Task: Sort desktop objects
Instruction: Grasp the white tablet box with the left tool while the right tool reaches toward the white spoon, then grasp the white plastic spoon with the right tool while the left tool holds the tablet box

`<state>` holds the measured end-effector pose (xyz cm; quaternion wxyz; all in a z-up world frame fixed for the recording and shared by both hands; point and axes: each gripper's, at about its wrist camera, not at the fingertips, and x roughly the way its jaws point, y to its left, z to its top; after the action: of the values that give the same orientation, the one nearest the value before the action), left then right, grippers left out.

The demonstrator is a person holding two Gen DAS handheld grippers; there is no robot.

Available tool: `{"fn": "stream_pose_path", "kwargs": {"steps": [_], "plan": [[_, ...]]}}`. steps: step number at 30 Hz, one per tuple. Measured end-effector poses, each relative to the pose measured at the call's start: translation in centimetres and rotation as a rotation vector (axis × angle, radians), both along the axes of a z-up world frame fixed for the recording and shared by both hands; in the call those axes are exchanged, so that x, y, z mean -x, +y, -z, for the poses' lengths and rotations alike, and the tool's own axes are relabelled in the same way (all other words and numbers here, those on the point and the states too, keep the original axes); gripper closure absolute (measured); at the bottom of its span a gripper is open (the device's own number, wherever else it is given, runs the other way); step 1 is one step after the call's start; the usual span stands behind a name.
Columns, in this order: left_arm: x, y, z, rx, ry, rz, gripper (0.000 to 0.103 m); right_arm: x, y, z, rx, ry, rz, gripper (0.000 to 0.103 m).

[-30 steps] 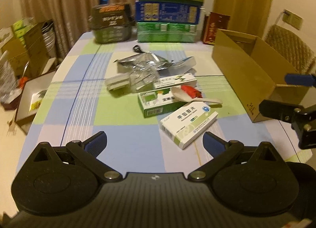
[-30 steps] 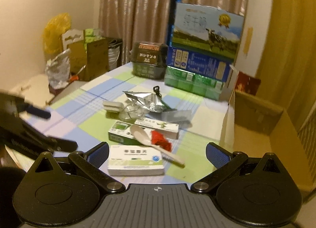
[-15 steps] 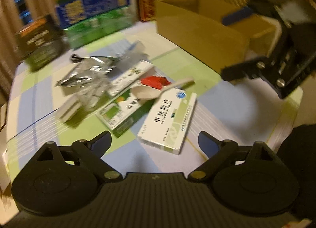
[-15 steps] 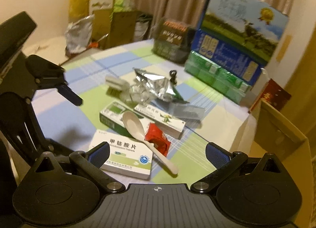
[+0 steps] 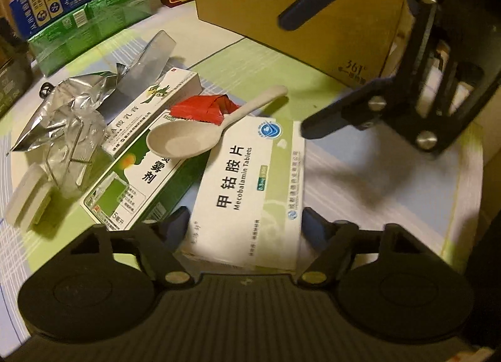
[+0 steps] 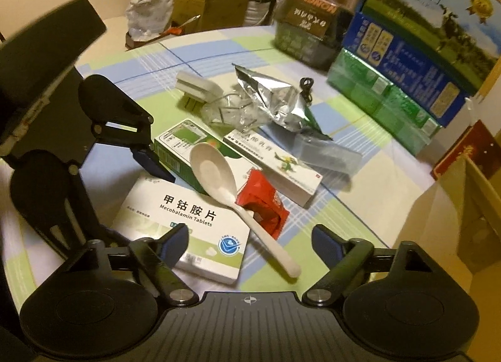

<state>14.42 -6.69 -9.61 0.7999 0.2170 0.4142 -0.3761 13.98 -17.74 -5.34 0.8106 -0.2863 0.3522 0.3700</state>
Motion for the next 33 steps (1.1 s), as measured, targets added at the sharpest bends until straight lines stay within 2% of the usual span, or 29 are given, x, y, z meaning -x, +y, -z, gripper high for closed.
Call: {"fn": "stream_pose_path", "kwargs": {"steps": [4,8,14,19,22,27,29,33], "plan": [[0.5,0.9,-0.3,-0.009,-0.009,0.018,0.033,-0.4,0.7,0.4,0.022,0.003,-0.013,0.026],[1.4,3.5,-0.7,-0.035,-0.001,0.005,0.033,-0.3,1.4,1.2,0.08,-0.001,-0.036,0.027],[2.5,7.4,-1.1,-0.074,0.008,-0.099,0.033,-0.3,2.6,3.4,0.152,-0.011,-0.092,0.036],[2.6,9.0,-0.8,-0.044,0.033,-0.188,0.033,-1.5,3.5,5.0,0.153,0.027,-0.103,0.043],[3.1,9.4,-0.8,-0.018,0.025,-0.207,0.033,-2.8,3.8,5.1,0.12,0.059,-0.07,0.043],[2.9,9.4,-0.5,0.013,0.04,-0.225,0.033,-5.7,3.0,5.2,0.038,0.219,0.077,0.043],[2.8,9.3,-0.3,0.014,0.047,-0.231,0.033,-5.6,2.9,5.0,0.044,0.227,0.098,0.045],[3.1,9.4,-0.2,0.025,0.045,-0.248,0.033,-4.8,2.8,4.3,0.064,0.236,0.129,0.077]]}}
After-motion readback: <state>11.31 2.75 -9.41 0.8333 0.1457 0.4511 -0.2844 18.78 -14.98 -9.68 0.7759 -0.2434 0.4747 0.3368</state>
